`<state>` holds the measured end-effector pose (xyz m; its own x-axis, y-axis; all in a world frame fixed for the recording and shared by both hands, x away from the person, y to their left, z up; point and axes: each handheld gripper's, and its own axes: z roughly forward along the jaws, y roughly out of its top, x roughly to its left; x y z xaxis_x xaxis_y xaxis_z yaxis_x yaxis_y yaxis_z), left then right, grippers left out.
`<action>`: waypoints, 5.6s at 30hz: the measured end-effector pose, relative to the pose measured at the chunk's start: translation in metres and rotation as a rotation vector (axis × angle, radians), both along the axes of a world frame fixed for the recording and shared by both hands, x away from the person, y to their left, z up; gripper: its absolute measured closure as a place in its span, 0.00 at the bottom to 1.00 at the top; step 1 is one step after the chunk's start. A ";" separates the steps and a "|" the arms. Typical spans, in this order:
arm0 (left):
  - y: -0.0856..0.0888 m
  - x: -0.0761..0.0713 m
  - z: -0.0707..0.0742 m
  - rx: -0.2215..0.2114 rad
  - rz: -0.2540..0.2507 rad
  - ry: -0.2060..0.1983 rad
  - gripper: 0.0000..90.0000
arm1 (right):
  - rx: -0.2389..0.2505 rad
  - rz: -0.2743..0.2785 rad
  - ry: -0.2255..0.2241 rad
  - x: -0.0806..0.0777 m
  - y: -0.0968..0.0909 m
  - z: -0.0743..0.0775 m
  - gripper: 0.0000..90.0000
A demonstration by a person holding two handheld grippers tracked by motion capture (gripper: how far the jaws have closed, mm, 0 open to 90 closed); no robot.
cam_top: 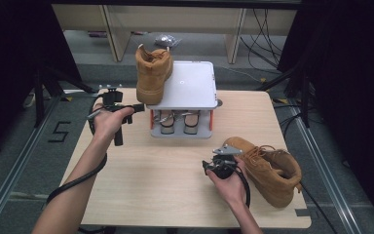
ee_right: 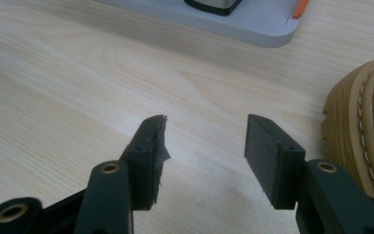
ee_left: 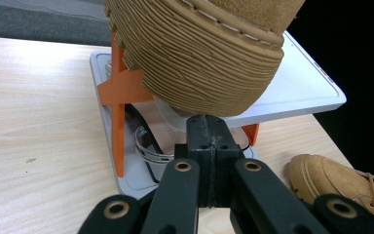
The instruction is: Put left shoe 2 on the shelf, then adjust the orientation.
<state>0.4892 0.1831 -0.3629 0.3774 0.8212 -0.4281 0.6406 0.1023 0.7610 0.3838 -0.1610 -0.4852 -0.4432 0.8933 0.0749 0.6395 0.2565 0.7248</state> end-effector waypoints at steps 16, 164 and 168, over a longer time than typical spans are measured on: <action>-0.005 0.005 -0.003 0.021 -0.018 0.030 1.00 | -0.001 -0.002 0.000 -0.001 0.000 0.000 0.56; 0.040 -0.061 -0.057 0.153 0.065 -0.187 0.52 | -0.043 -0.117 -0.037 0.017 -0.088 0.096 0.53; 0.040 -0.063 -0.058 0.153 0.065 -0.184 0.52 | -0.039 -0.125 -0.029 0.018 -0.094 0.102 0.53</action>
